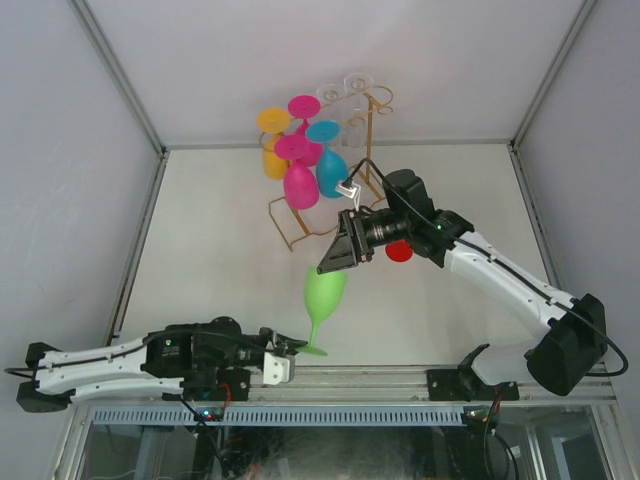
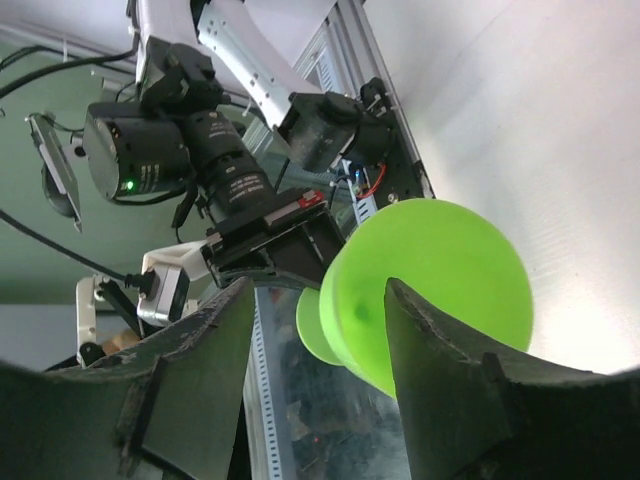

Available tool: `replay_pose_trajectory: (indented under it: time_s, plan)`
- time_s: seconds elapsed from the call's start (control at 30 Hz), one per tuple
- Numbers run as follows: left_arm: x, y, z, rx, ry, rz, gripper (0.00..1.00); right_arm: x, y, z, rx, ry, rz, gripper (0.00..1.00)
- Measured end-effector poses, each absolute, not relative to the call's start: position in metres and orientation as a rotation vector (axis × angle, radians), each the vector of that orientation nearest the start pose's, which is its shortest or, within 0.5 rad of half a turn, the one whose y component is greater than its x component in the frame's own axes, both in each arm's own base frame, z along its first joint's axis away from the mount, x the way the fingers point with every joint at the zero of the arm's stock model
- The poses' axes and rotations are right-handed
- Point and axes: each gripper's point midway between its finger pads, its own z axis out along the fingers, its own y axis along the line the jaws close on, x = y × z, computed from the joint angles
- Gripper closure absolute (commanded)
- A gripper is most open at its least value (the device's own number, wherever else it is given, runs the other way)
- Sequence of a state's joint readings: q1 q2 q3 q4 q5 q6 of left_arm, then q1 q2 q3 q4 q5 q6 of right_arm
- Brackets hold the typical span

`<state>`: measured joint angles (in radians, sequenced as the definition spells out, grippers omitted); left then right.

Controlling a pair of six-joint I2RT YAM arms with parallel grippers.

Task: Take the wine glass off the wine glass rack
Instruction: Place the wine glass at the center of the board.

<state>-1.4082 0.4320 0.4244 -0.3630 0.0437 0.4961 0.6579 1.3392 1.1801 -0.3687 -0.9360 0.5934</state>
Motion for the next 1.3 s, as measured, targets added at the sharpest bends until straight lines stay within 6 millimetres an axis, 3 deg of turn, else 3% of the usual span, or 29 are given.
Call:
replay_pose_trajectory:
  time_s: [0.43, 0.7, 0.87, 0.97, 1.07, 1.2, 1.3]
  plan:
    - [0.049, -0.242, 0.156, 1.652, 1.144, -0.684, 1.0, 0.145, 0.326, 0.285, -0.874, 2.2, 1.709, 0.64]
    - [0.049, -0.242, 0.152, 1.668, 1.151, -0.677, 1.0, 0.141, 0.323, 0.279, -0.929, 2.205, 1.694, 0.6]
    - [0.05, -0.241, 0.148, 1.682, 1.162, -0.67, 1.0, 0.137, 0.321, 0.277, -0.988, 2.191, 1.674, 0.7]
    - [0.05, -0.242, 0.145, 1.694, 1.168, -0.66, 1.0, 0.136, 0.319, 0.273, -0.991, 2.208, 1.657, 0.6]
    - [0.05, -0.24, 0.145, 1.693, 1.166, -0.659, 1.0, 0.136, 0.318, 0.271, -0.994, 2.217, 1.65, 0.58]
    - [0.05, -0.237, 0.146, 1.688, 1.165, -0.659, 1.0, 0.134, 0.317, 0.27, -0.996, 2.224, 1.65, 0.69]
    - [0.052, -0.238, 0.144, 1.695, 1.173, -0.648, 1.0, 0.133, 0.316, 0.27, -0.998, 2.227, 1.654, 0.7]
